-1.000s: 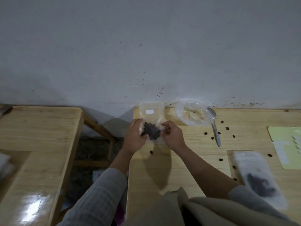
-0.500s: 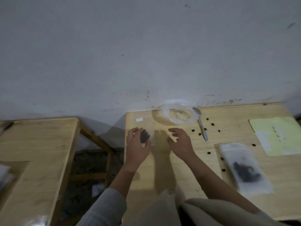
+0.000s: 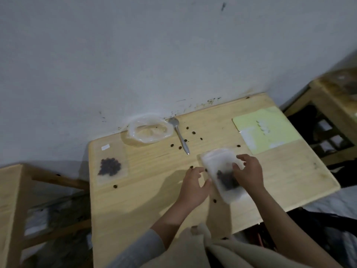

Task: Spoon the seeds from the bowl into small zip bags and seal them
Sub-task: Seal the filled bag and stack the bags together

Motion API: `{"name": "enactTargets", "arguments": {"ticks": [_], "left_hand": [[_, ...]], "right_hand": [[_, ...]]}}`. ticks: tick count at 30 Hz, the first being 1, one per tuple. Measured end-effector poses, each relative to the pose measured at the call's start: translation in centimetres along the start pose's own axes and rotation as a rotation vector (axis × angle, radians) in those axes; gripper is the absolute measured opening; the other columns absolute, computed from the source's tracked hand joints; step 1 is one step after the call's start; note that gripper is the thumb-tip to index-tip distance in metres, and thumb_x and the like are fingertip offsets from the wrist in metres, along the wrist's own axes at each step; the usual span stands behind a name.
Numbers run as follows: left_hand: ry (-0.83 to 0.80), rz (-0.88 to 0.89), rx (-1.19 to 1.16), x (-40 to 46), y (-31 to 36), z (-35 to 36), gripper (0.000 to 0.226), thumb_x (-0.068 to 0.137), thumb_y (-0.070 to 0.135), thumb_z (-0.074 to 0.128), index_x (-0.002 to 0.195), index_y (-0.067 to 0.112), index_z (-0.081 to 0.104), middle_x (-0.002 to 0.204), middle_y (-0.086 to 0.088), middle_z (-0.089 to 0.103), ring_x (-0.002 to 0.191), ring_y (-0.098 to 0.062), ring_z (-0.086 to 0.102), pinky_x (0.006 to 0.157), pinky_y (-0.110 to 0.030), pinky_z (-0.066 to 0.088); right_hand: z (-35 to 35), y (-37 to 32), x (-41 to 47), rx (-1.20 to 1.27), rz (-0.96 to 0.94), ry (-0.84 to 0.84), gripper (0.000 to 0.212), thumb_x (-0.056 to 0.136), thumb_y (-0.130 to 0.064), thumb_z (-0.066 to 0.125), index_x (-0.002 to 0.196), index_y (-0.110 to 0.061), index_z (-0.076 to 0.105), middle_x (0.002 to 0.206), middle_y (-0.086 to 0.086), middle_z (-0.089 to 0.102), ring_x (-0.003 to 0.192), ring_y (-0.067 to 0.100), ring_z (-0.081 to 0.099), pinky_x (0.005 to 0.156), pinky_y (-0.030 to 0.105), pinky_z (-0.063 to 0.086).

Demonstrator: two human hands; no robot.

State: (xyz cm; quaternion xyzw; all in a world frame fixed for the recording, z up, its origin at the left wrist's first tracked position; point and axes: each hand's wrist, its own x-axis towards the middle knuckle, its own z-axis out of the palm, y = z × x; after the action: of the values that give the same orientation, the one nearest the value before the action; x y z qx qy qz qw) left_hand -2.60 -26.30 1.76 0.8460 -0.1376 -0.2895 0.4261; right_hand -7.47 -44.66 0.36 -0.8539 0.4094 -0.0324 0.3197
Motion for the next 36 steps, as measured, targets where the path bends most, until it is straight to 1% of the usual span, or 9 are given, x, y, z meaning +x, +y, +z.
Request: {"name": "enactTargets", "arguments": {"ticks": [4, 10, 14, 17, 23, 26, 28, 34, 36], "left_hand": [[0.012, -0.113, -0.059, 1.4, 1.8, 2.9, 0.019, 0.089, 0.019, 0.062, 0.107, 0.025, 0.059, 0.104, 0.009, 0.051, 0.101, -0.012, 0.055, 0.08, -0.018, 0.043], [0.308, -0.137, 0.04, 2.6, 3.6, 3.7, 0.008, 0.085, 0.018, 0.069, 0.093, 0.018, 0.069, 0.086, 0.008, 0.058, 0.08, -0.009, 0.056, 0.073, -0.019, 0.04], [0.393, -0.15, 0.071, 3.7, 4.6, 3.2, 0.022, 0.083, 0.015, 0.072, 0.104, 0.01, 0.069, 0.101, 0.0, 0.065, 0.085, -0.007, 0.057, 0.072, -0.013, 0.039], [0.314, -0.132, -0.065, 4.7, 5.3, 2.8, 0.023, 0.082, 0.011, 0.072, 0.104, 0.017, 0.069, 0.101, 0.001, 0.067, 0.076, -0.001, 0.06, 0.064, -0.004, 0.042], [0.211, -0.145, -0.382, 6.2, 6.4, 2.0, 0.041, 0.089, 0.0, 0.055, 0.118, 0.026, 0.065, 0.118, 0.007, 0.064, 0.066, 0.006, 0.051, 0.066, -0.012, 0.047], [0.239, -0.127, -0.492, 6.7, 7.4, 2.0, 0.043, 0.088, -0.005, 0.052, 0.111, 0.028, 0.066, 0.112, 0.01, 0.068, 0.079, -0.011, 0.056, 0.071, -0.024, 0.047], [0.272, -0.105, -0.535, 7.1, 8.2, 2.0, 0.037, 0.089, -0.003, 0.056, 0.106, 0.029, 0.066, 0.112, 0.008, 0.069, 0.092, -0.006, 0.064, 0.081, -0.025, 0.049], [0.312, -0.05, -0.566, 8.7, 9.5, 2.4, 0.026, 0.086, 0.006, 0.066, 0.104, 0.025, 0.067, 0.1, 0.006, 0.073, 0.099, -0.009, 0.066, 0.09, -0.034, 0.051], [0.307, -0.031, -0.563, 9.1, 9.9, 2.5, 0.028, 0.085, 0.004, 0.066, 0.104, 0.025, 0.067, 0.1, 0.006, 0.073, 0.097, -0.01, 0.066, 0.09, -0.033, 0.051]], "right_hand": [[-0.4, 1.2, 1.2, -0.012, -0.013, -0.128, 0.032, 0.085, -0.021, 0.065, 0.115, -0.01, 0.063, 0.115, 0.013, 0.059, 0.102, 0.029, 0.059, 0.085, 0.031, 0.043], [-1.3, 1.3, 2.2, 0.095, -0.067, -0.138, 0.03, 0.083, -0.02, 0.069, 0.111, -0.01, 0.065, 0.112, 0.011, 0.058, 0.092, 0.025, 0.062, 0.082, 0.032, 0.049], [-1.7, 1.4, 3.0, 0.116, -0.103, -0.206, 0.032, 0.083, -0.023, 0.07, 0.112, -0.012, 0.064, 0.111, 0.006, 0.057, 0.082, 0.017, 0.06, 0.075, 0.024, 0.045], [-2.0, 1.6, 4.2, 0.147, -0.096, -0.225, 0.029, 0.083, -0.023, 0.069, 0.11, -0.012, 0.065, 0.11, 0.004, 0.06, 0.078, 0.014, 0.059, 0.074, 0.021, 0.042], [-5.0, 3.0, 10.5, 0.242, -0.066, 0.017, 0.019, 0.085, -0.013, 0.063, 0.101, -0.004, 0.067, 0.096, 0.012, 0.069, 0.077, 0.021, 0.063, 0.073, 0.025, 0.044], [-6.5, 4.1, 14.7, 0.229, 0.006, 0.136, 0.02, 0.086, -0.01, 0.06, 0.102, -0.001, 0.067, 0.095, 0.017, 0.069, 0.084, 0.03, 0.065, 0.077, 0.029, 0.044], [-7.1, 4.7, 17.3, 0.181, 0.022, 0.161, 0.023, 0.087, -0.011, 0.059, 0.105, -0.001, 0.066, 0.097, 0.018, 0.069, 0.088, 0.032, 0.065, 0.079, 0.03, 0.044], [-6.2, 5.0, 21.9, -0.003, 0.072, -0.014, 0.034, 0.078, -0.035, 0.054, 0.087, -0.006, 0.07, 0.09, 0.021, 0.062, 0.079, 0.039, 0.059, 0.065, 0.033, 0.047], [-5.7, 5.0, 22.5, -0.045, 0.124, -0.019, 0.026, 0.083, -0.031, 0.058, 0.095, -0.012, 0.071, 0.1, 0.017, 0.062, 0.085, 0.038, 0.06, 0.071, 0.036, 0.051]]}}
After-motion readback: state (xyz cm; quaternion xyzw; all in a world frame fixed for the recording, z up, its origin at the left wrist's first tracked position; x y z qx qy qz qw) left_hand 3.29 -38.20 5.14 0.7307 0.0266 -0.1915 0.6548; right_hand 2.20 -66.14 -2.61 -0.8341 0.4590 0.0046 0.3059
